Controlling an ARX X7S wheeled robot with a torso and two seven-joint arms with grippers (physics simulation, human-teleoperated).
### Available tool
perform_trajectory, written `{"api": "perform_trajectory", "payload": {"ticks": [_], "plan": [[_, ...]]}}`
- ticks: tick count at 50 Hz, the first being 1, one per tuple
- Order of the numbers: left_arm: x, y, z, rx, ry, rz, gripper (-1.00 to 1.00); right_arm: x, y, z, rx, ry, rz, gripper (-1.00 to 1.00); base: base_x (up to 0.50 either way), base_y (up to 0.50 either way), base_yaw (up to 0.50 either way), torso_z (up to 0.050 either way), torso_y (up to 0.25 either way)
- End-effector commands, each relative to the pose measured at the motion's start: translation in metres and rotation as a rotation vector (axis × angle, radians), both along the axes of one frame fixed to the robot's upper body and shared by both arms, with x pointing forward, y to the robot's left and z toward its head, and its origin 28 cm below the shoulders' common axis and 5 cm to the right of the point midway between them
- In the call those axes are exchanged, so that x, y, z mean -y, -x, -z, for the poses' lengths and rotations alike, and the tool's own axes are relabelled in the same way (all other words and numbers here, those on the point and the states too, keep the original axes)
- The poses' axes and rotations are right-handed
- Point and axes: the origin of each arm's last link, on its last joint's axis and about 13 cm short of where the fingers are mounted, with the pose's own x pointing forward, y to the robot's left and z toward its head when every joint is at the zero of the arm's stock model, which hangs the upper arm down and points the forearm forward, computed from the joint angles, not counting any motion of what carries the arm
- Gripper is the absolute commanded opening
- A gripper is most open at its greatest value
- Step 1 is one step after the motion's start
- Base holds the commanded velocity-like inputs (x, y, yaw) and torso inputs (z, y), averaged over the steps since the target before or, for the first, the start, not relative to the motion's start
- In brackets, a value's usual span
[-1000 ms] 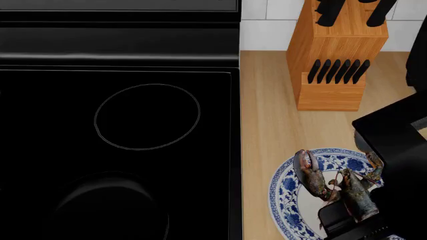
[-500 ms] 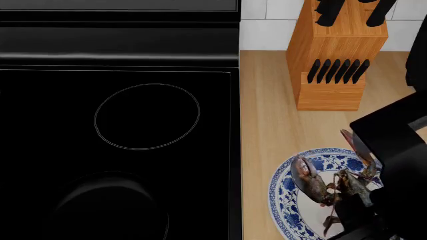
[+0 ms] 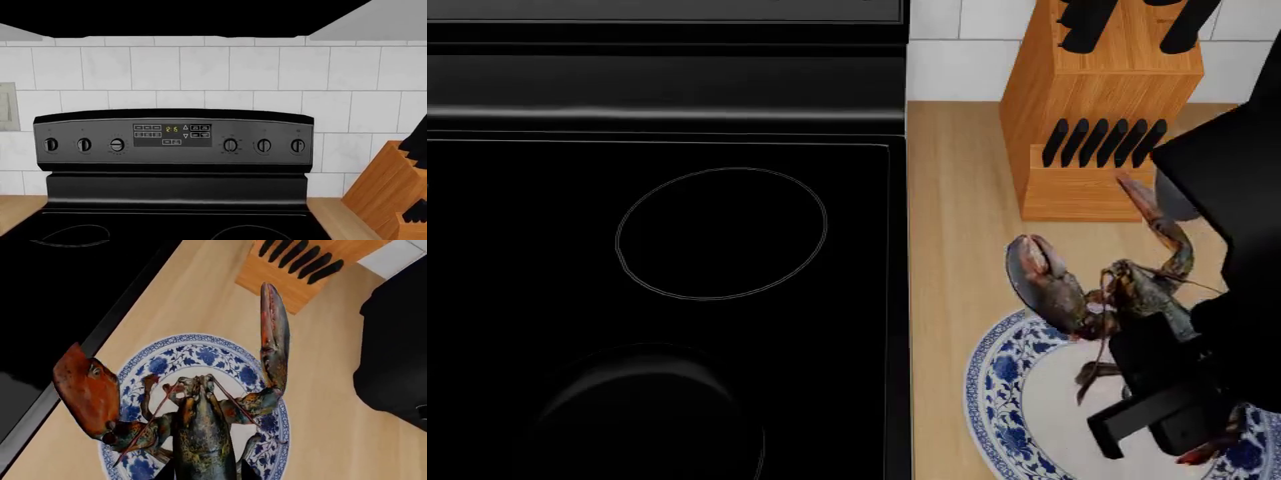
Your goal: Pick the lobster from the plate and place it in the pan.
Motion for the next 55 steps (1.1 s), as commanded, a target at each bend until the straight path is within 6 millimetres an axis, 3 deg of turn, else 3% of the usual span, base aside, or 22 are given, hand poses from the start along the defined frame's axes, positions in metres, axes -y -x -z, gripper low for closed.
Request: {"api": "perform_trajectory", "payload": {"ticks": [1,25,46,55], "plan": [[-0.001,0.000,0.000,0.001,-0.003,-0.008,1.00,-0.010,0.005,-0.040,0.090,0.000,-0.056,-1.00,0.00,0.00,0.00,0.000,0.000],[-0.001,0.000,0.000,0.000,-0.002,-0.003,1.00,-0.033,-0.004,-0.091,0.171,0.021,-0.187,-1.00,0.00,0.00,0.00,0.000,0.000],[-0.003,0.001,-0.001,0.004,-0.010,-0.015,1.00,-0.063,-0.013,-0.152,0.249,0.088,-0.317,-1.00,0.00,0.00,0.00,0.000,0.000],[-0.005,0.000,-0.007,0.007,-0.017,-0.017,1.00,-0.074,-0.019,-0.159,0.253,0.104,-0.360,-1.00,0.00,0.00,0.00,0.000,0.000]]}}
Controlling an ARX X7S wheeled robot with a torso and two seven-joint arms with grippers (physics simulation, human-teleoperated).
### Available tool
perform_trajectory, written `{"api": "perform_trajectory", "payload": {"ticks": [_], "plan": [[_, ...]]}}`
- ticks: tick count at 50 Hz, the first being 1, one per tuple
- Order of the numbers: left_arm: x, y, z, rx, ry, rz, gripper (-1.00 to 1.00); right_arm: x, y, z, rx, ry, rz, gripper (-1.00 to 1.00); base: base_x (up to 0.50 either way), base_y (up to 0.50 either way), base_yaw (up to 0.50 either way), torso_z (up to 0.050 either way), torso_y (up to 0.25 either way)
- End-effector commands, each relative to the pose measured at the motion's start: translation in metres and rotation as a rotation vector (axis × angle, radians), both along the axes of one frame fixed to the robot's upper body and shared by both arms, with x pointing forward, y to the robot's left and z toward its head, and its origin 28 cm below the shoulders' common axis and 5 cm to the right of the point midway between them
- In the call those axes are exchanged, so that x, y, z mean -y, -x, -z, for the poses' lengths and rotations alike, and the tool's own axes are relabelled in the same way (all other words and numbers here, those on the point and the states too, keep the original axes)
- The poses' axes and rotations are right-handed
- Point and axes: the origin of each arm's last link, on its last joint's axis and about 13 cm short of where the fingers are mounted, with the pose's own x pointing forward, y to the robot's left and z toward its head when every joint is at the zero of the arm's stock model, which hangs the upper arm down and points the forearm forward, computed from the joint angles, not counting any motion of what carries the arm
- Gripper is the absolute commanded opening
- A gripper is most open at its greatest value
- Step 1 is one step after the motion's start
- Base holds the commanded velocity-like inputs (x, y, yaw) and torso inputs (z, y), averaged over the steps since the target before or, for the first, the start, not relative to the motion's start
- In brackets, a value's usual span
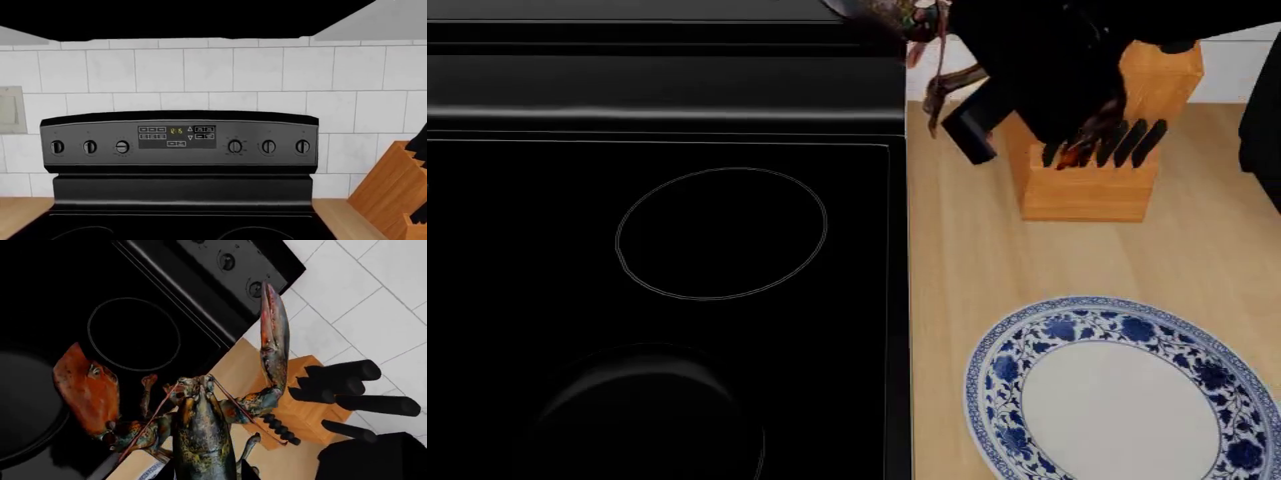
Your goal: Pick the lobster from the plate and place it in the pan.
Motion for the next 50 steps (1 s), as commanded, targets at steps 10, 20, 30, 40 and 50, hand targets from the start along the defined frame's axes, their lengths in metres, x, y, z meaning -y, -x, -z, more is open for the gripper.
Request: {"api": "perform_trajectory", "payload": {"ticks": [10,20,30,40,50], "plan": [[-0.016,0.002,-0.038,0.034,-0.043,-0.053,1.00,-0.021,-0.016,-0.017,0.013,0.034,-0.088,-1.00,0.00,0.00,0.00,0.000,0.000],[-0.036,0.010,-0.057,0.042,-0.081,-0.149,1.00,-0.025,-0.022,-0.018,0.003,0.033,-0.119,-1.00,0.00,0.00,0.00,0.000,0.000],[-0.047,0.020,-0.064,0.037,-0.093,-0.210,1.00,-0.033,-0.027,-0.013,-0.024,-0.001,-0.170,-1.00,0.00,0.00,0.00,0.000,0.000],[-0.055,0.023,-0.062,0.035,-0.082,-0.245,1.00,-0.042,-0.029,-0.016,-0.035,-0.026,-0.208,-1.00,0.00,0.00,0.00,0.000,0.000],[-0.059,0.026,-0.062,0.039,-0.075,-0.269,1.00,-0.054,-0.036,-0.012,-0.056,-0.047,-0.258,-1.00,0.00,0.00,0.00,0.000,0.000]]}}
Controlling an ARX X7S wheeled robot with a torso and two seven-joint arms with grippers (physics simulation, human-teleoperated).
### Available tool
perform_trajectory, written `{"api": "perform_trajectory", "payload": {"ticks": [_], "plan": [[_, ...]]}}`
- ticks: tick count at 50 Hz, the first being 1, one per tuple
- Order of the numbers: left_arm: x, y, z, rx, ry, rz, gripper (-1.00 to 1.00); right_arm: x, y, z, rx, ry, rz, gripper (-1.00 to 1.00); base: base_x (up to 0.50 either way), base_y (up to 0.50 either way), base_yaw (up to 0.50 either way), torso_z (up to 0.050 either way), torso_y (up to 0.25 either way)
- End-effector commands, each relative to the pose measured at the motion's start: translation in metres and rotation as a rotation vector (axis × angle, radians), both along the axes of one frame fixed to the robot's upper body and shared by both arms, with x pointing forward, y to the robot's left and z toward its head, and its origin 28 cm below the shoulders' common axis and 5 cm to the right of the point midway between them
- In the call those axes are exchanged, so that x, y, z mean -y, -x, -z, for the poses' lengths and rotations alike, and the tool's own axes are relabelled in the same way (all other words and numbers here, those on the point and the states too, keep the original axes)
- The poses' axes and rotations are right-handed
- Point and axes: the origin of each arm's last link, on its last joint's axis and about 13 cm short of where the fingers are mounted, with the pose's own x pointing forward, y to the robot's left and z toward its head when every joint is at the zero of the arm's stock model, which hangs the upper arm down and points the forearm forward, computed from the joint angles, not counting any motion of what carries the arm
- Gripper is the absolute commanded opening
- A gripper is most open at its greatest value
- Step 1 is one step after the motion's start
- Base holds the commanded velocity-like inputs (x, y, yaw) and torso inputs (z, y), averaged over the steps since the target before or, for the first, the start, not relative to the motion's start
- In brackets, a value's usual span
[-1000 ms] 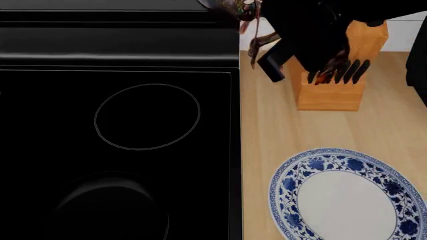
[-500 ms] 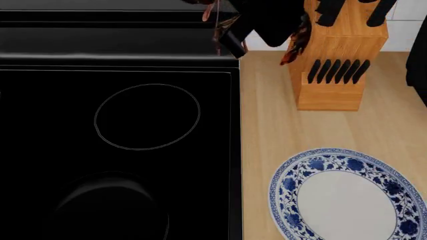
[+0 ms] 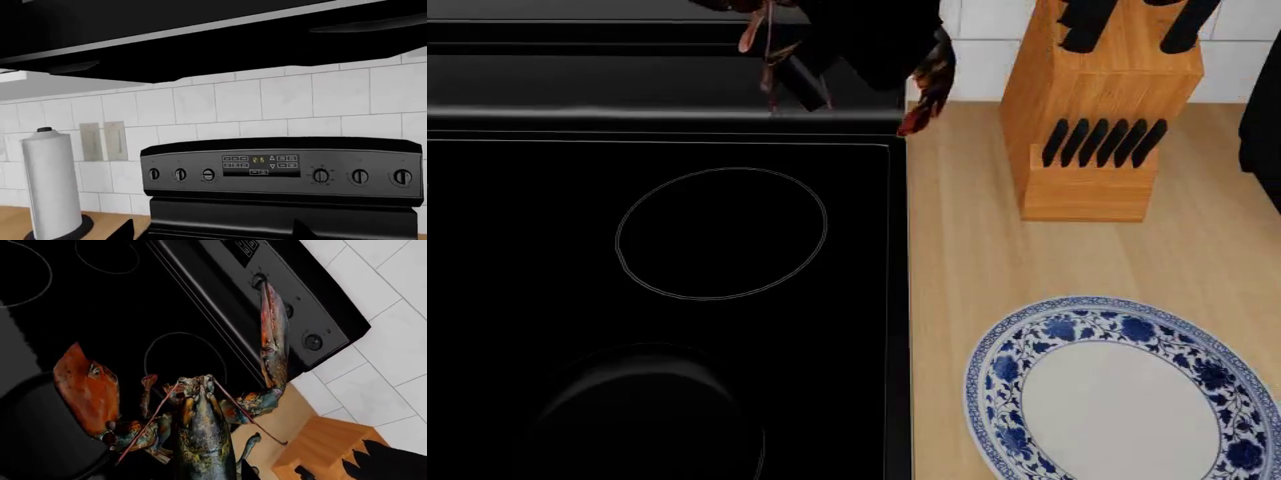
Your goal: Pick the lobster from the plate and place it in the pan.
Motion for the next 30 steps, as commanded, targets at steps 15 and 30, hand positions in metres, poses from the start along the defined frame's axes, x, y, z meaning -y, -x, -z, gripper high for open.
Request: {"api": "perform_trajectory", "payload": {"ticks": [15,30], "plan": [[-0.008,0.006,0.004,-0.006,0.000,-0.039,1.00,-0.030,-0.017,0.014,-0.055,-0.027,-0.122,-1.00,0.00,0.00,0.00,0.000,0.000],[-0.007,0.005,0.008,-0.012,0.006,-0.035,1.00,-0.053,-0.037,0.028,-0.088,-0.002,-0.183,-1.00,0.00,0.00,0.00,0.000,0.000]]}}
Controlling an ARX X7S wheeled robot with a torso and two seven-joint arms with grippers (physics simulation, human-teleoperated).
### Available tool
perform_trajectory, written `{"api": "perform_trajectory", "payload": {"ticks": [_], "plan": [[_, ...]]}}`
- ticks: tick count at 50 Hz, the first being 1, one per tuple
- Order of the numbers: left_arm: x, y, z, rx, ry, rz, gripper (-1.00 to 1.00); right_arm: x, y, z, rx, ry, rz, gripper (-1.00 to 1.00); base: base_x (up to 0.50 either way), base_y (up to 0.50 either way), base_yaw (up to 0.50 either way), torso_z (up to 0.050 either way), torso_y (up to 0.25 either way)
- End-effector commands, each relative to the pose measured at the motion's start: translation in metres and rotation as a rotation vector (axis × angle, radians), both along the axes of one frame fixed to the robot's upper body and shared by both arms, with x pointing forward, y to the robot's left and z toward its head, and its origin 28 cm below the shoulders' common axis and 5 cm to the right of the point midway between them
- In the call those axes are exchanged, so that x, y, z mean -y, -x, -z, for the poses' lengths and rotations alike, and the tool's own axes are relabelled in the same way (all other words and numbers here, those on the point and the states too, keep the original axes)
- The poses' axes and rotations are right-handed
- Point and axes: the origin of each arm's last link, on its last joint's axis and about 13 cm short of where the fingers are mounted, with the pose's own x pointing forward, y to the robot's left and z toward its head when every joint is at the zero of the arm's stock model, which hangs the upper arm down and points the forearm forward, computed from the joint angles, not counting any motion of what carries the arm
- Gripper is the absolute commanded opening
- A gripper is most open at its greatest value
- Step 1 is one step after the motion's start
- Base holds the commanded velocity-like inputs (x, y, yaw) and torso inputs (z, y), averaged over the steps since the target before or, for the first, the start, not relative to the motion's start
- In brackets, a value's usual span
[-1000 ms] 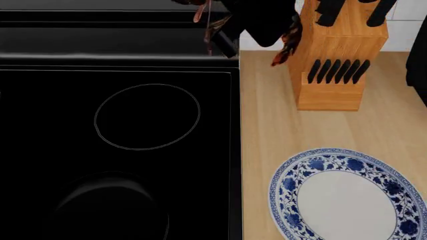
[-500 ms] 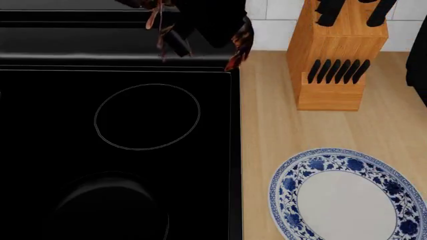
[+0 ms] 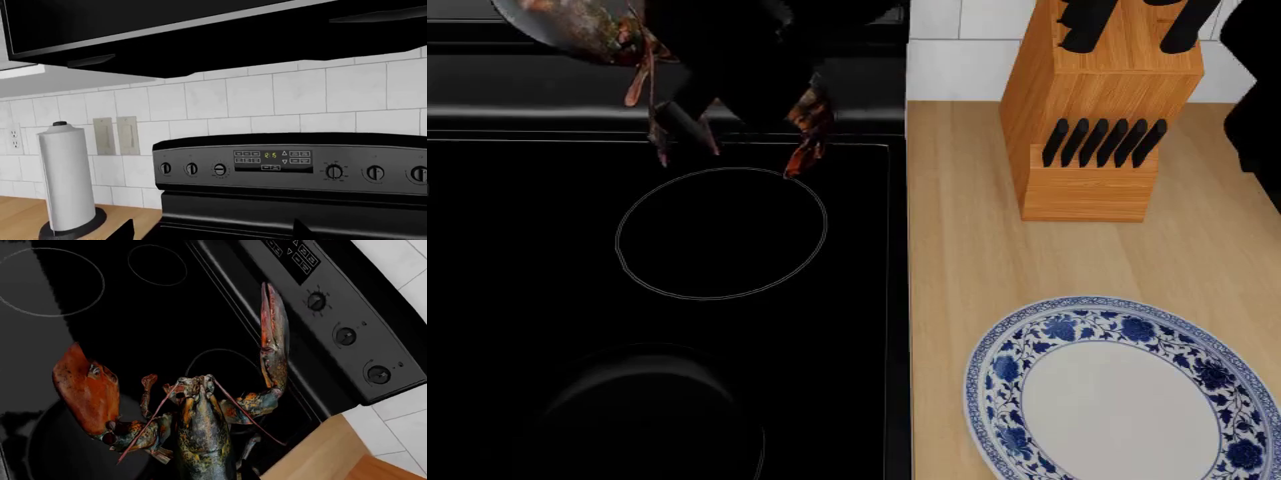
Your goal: Pick the lobster from the plate and place it in the pan.
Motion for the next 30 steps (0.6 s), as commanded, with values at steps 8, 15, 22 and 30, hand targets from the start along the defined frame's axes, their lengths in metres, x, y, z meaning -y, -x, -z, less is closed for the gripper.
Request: {"api": "perform_trajectory", "payload": {"ticks": [8,15,22,30], "plan": [[0.000,-0.001,0.005,-0.007,0.010,0.005,1.00,-0.028,-0.019,0.017,-0.034,0.011,-0.078,-1.00,0.00,0.00,0.00,0.000,0.000],[0.000,-0.001,0.005,-0.008,0.008,0.008,1.00,-0.039,-0.024,0.027,-0.056,0.024,-0.111,-1.00,0.00,0.00,0.00,0.000,0.000],[-0.001,-0.002,0.007,-0.011,0.016,0.007,1.00,-0.049,-0.029,0.033,-0.067,0.017,-0.130,-1.00,0.00,0.00,0.00,0.000,0.000],[-0.002,-0.001,0.008,-0.009,0.019,0.003,1.00,-0.055,-0.033,0.047,-0.095,0.032,-0.147,-1.00,0.00,0.00,0.00,0.000,0.000]]}}
